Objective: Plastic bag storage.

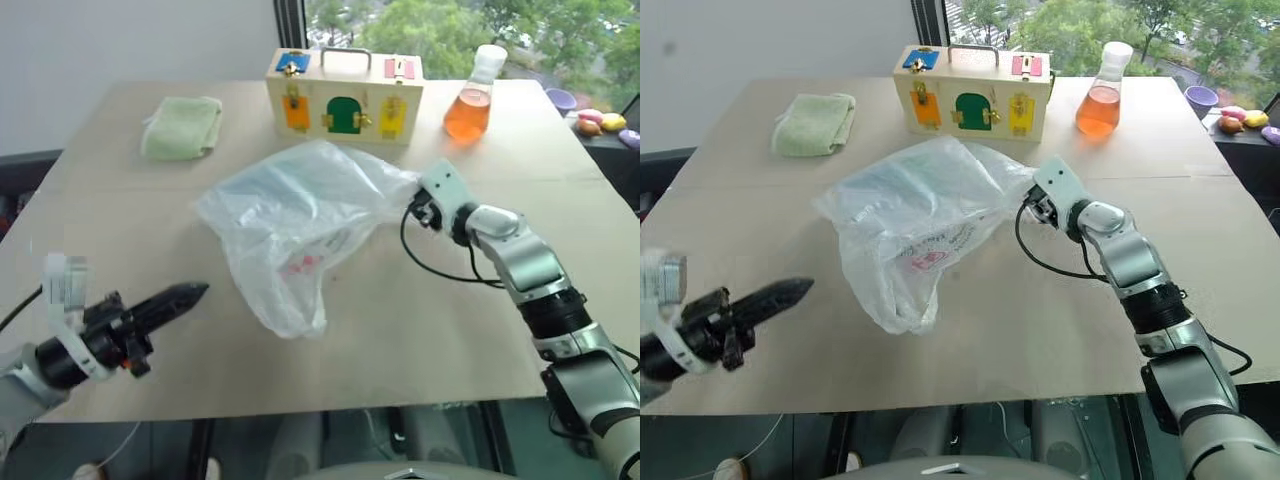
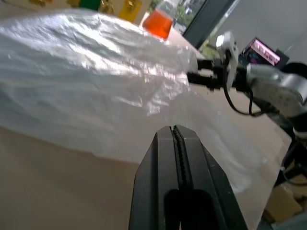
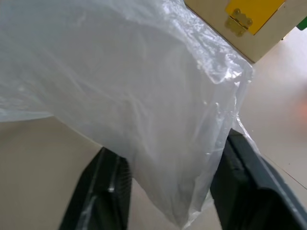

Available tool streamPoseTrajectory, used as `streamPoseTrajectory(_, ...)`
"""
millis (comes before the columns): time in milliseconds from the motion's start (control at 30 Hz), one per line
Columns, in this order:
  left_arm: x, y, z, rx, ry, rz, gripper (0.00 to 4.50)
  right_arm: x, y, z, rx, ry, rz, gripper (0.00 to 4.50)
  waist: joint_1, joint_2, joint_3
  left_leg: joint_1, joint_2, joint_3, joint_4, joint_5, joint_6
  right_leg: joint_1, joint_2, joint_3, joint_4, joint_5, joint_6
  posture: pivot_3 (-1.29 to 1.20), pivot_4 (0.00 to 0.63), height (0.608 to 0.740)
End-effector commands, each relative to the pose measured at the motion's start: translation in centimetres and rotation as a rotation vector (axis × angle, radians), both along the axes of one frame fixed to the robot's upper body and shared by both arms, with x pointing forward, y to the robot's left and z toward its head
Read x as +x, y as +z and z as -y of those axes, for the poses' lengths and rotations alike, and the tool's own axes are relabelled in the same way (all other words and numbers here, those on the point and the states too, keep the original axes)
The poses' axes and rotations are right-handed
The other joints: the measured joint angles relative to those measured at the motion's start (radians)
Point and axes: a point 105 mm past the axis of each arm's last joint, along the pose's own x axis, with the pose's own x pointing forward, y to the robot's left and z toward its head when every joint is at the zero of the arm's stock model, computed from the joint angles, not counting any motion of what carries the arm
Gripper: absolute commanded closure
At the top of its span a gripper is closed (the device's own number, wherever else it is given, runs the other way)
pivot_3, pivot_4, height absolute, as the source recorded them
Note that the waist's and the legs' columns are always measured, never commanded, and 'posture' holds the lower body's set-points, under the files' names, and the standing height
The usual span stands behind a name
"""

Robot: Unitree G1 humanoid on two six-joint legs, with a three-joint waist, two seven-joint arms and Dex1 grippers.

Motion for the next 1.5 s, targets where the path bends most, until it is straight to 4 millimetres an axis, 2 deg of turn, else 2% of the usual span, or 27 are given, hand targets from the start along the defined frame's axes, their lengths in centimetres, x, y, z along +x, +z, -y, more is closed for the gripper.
streamPoseTrajectory(33, -1.5, -0.3, 2.8, -0.017, -0.127, -0.001, 3.28, 0.6, 2.6, 0.4, 0.032, -0.022, 0.095, 4.10, 0.002, 0.000, 0.000, 0.000, 0.000, 0.000, 0.000, 0.000, 0.000, 0.000, 0.000, 0.000, 0.000, 0.000, 0.000, 0.00, 0.150, 0.740)
streamPoseTrajectory(67, -1.6, -0.8, 3.5, -0.015, -0.141, -0.006, 2.82, 0.6, 2.7, 0.4, 0.035, -0.022, 0.097, 4.50, 0.003, 0.000, 0.000, 0.000, 0.000, -0.001, 0.000, 0.000, 0.000, 0.000, 0.000, 0.000, 0.000, 0.000, 0.000, 0.00, 0.150, 0.740)
streamPoseTrajectory(100, -1.6, -1.3, 4.0, -0.019, -0.145, -0.015, 2.22, 0.6, 2.8, 0.4, 0.037, -0.022, 0.100, 4.50, 0.003, 0.000, 0.000, 0.000, 0.000, -0.001, 0.000, 0.000, 0.000, 0.000, 0.000, -0.001, 0.000, 0.000, 0.000, 0.00, 0.150, 0.740)
streamPoseTrajectory(133, -1.6, -1.6, 4.3, -0.023, -0.142, -0.025, 1.97, 0.6, 2.9, 0.4, 0.037, -0.023, 0.104, 4.50, 0.003, 0.000, 0.000, 0.000, 0.000, -0.001, 0.000, 0.000, 0.000, 0.000, 0.000, 0.000, 0.000, 0.000, 0.000, 0.00, 0.150, 0.740)
streamPoseTrajectory(200, -1.7, -2.5, 5.3, -0.036, -0.153, -0.058, 0.90, 0.6, 3.3, 0.3, 0.044, -0.023, 0.110, 4.50, 0.001, 0.000, 0.000, 0.000, 0.000, 0.000, 0.000, 0.000, 0.000, 0.000, 0.000, 0.000, 0.000, 0.000, 0.000, 0.00, 0.150, 0.740)
streamPoseTrajectory(233, -1.7, -3.1, 5.8, -0.043, -0.156, -0.072, 0.69, 0.5, 3.6, 0.3, 0.047, -0.023, 0.114, 4.50, 0.001, 0.000, 0.000, 0.000, 0.000, 0.000, 0.000, 0.000, 0.000, 0.000, 0.000, 0.000, 0.000, 0.000, 0.000, 0.00, 0.150, 0.740)
streamPoseTrajectory(433, -0.7, -6.0, 7.3, -0.069, -0.077, -0.144, 0.69, 0.1, 4.4, -0.3, 0.054, -0.016, 0.121, 4.50, 0.001, 0.001, 0.000, 0.001, 0.000, 0.000, 0.000, 0.000, 0.000, 0.000, 0.000, 0.000, 0.001, 0.001, 0.002, 0.00, 0.150, 0.740)
streamPoseTrajectory(533, -0.4, -6.5, 8.6, -0.119, -0.085, -0.170, 0.69, -0.2, 4.4, -0.6, 0.056, -0.011, 0.119, 4.50, 0.001, 0.001, 0.000, 0.001, 0.000, 0.000, 0.000, 0.000, 0.000, 0.000, 0.000, 0.000, 0.001, 0.001, 0.002, 0.00, 0.150, 0.740)
streamPoseTrajectory(667, 1.3, -7.0, 10.1, -0.166, -0.042, -0.194, 0.69, -0.5, 4.4, -0.9, 0.060, -0.010, 0.119, 4.50, 0.003, 0.001, 0.000, 0.001, 0.000, -0.001, 0.001, 0.000, 0.000, 0.001, 0.000, -0.001, 0.001, 0.002, 0.004, 0.00, 0.150, 0.740)
streamPoseTrajectory(767, 1.9, -7.1, 10.3, -0.179, -0.010, -0.181, 1.50, -0.7, 4.7, -0.7, 0.068, -0.014, 0.123, 4.50, 0.002, 0.001, 0.000, 0.001, 0.000, -0.001, 0.001, 0.000, 0.000, 0.001, 0.000, 0.000, 0.001, 0.002, 0.004, 0.00, 0.150, 0.740)
streamPoseTrajectory(967, 3.2, -6.6, 10.9, -0.243, 0.037, -0.151, 4.26, -0.7, 4.8, -0.8, 0.076, -0.012, 0.125, 4.50, 0.001, 0.001, 0.000, 0.001, 0.000, -0.001, 0.001, 0.000, 0.000, 0.001, 0.000, -0.001, 0.001, 0.002, 0.004, 0.00, 0.150, 0.740)
streamPoseTrajectory(1000, 3.4, -6.4, 10.8, -0.258, 0.052, -0.144, 4.40, -0.7, 4.9, -0.8, 0.076, -0.011, 0.126, 4.50, 0.001, 0.001, 0.000, 0.001, 0.000, -0.001, 0.001, 0.000, 0.000, 0.001, 0.000, -0.001, 0.001, 0.002, 0.004, 0.00, 0.150, 0.740)
streamPoseTrajectory(1067, 3.7, -5.7, 10.5, -0.295, 0.076, -0.117, 4.40, -0.6, 5.2, -0.8, 0.093, -0.005, 0.129, 4.50, 0.001, 0.001, 0.000, 0.001, 0.000, -0.001, 0.002, 0.000, 0.000, 0.001, 0.000, 0.000, 0.001, 0.002, 0.004, 0.00, 0.150, 0.740)
streamPoseTrajectory(1100, 3.8, -5.1, 10.3, -0.327, 0.088, -0.101, 4.40, -0.5, 5.5, -0.9, 0.125, -0.001, 0.125, 4.50, 0.001, 0.001, 0.000, 0.001, 0.000, -0.001, 0.002, 0.000, 0.000, 0.001, 0.000, -0.001, 0.001, 0.002, 0.004, 0.00, 0.150, 0.740)
streamPoseTrajectory(1133, 4.2, -3.5, 9.5, -0.422, 0.114, -0.058, 4.40, -0.5, 6.4, -1.1, 0.190, 0.013, 0.121, 4.50, 0.001, 0.001, 0.000, 0.001, 0.000, -0.001, 0.002, 0.000, 0.000, 0.001, 0.000, -0.001, 0.001, 0.002, 0.004, 0.00, 0.150, 0.740)
streamPoseTrajectory(1200, 5.0, 1.6, 7.0, -0.690, 0.161, 0.068, 4.40, -0.8, 9.6, -2.1, 0.422, 0.085, 0.112, 4.50, 0.001, 0.001, 0.001, 0.001, 0.000, -0.001, 0.002, 0.000, 0.000, 0.001, 0.000, -0.001, 0.001, 0.002, 0.004, 0.00, 0.150, 0.740)
streamPoseTrajectory(1267, 5.7, 6.1, 4.2, -0.849, 0.181, 0.190, 4.40, -1.4, 13.3, -2.7, 0.602, 0.177, 0.129, 4.50, 0.003, 0.002, 0.001, 0.000, 0.001, -0.003, 0.004, 0.000, 0.000, 0.001, 0.001, -0.002, 0.003, 0.003, 0.004, 0.00, 0.150, 0.740)
streamPoseTrajectory(1367, 6.8, 12.8, 0.2, -0.981, 0.204, 0.379, 4.40, -2.0, 18.8, -2.8, 0.806, 0.292, 0.172, 4.50, 0.008, 0.002, 0.002, -0.001, 0.002, -0.006, 0.006, 0.000, 0.000, 0.001, 0.003, -0.005, 0.004, 0.004, 0.002, 0.00, 0.150, 0.740)
streamPoseTrajectory(1500, 8.5, 18.7, -3.0, -1.004, 0.263, 0.536, 4.40, -1.9, 24.3, -2.7, 0.938, 0.360, 0.226, 4.50, 0.016, 0.000, 0.001, 0.001, 0.000, -0.006, 0.007, 0.000, 0.000, 0.007, 0.002, -0.006, 0.001, 0.004, 0.002, 0.00, 0.150, 0.740)
